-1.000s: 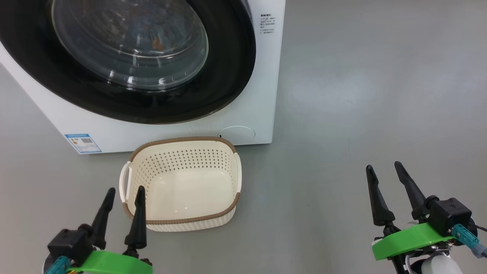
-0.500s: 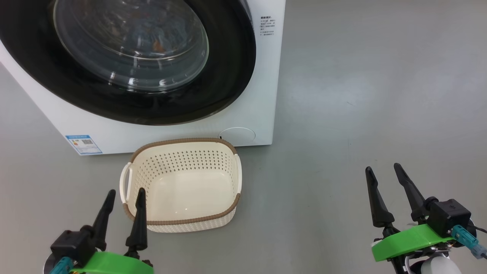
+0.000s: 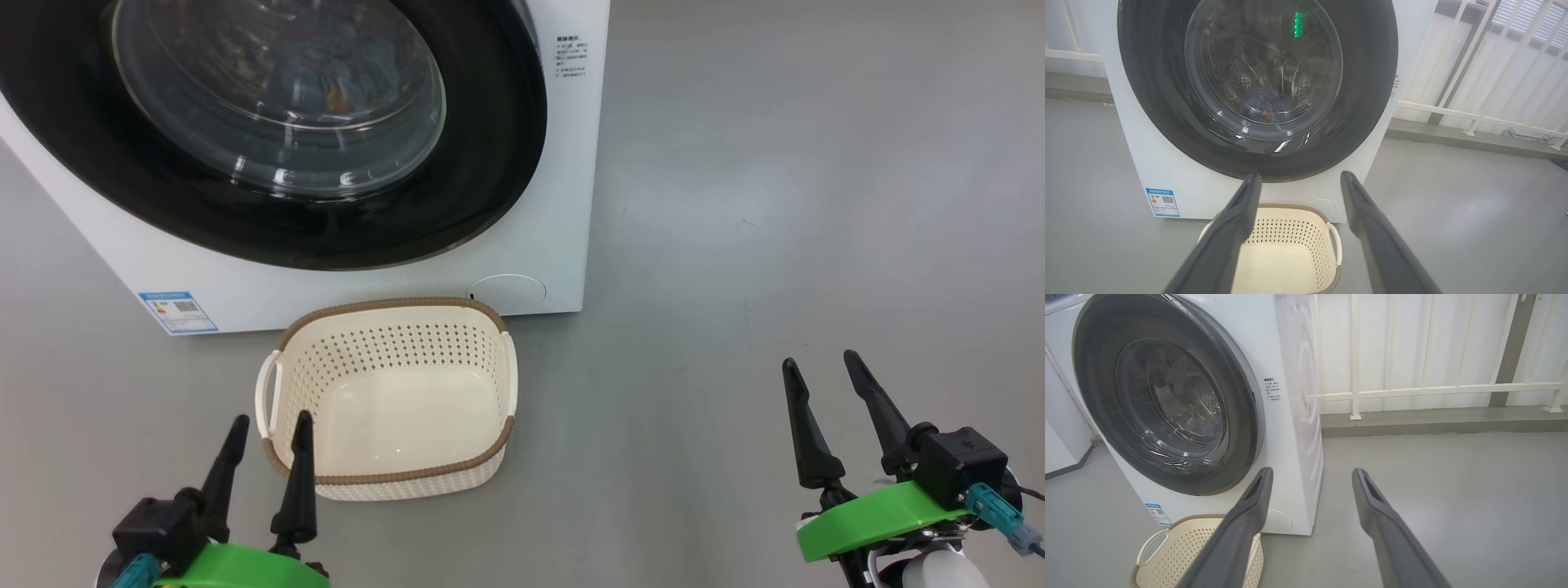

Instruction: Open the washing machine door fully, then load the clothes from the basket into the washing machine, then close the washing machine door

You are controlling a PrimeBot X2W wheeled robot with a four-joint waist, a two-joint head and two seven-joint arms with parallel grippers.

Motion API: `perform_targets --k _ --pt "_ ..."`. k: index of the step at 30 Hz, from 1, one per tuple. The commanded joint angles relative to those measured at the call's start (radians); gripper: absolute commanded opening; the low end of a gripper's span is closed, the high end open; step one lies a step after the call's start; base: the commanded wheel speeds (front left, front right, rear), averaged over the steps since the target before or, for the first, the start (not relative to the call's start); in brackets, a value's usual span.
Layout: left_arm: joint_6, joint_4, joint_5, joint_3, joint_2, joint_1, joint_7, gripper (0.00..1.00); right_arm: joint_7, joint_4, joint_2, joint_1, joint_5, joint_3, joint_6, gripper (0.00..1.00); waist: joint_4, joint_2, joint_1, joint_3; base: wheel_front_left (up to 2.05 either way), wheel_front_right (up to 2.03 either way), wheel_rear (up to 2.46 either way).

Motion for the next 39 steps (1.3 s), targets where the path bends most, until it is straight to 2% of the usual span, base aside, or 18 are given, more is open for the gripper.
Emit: perform_targets --k 1,39 --pt "-0.003 -0.016 -0.002 0.031 0.011 -0.012 -0.006 1.00 -0.005 -0.023 0.001 -0.008 -0.006 0.025 -0.006 1.00 0.000 0.0000 0.0000 0.000 0.00 0.00 0.00" --pt "-0.003 0.009 -0.054 0.050 0.011 -0.015 -0.006 1.00 -0.005 -0.013 0.001 -0.010 -0.005 0.027 -0.006 1.00 0.001 0.0000 0.0000 0.006 0.00 0.00 0.00"
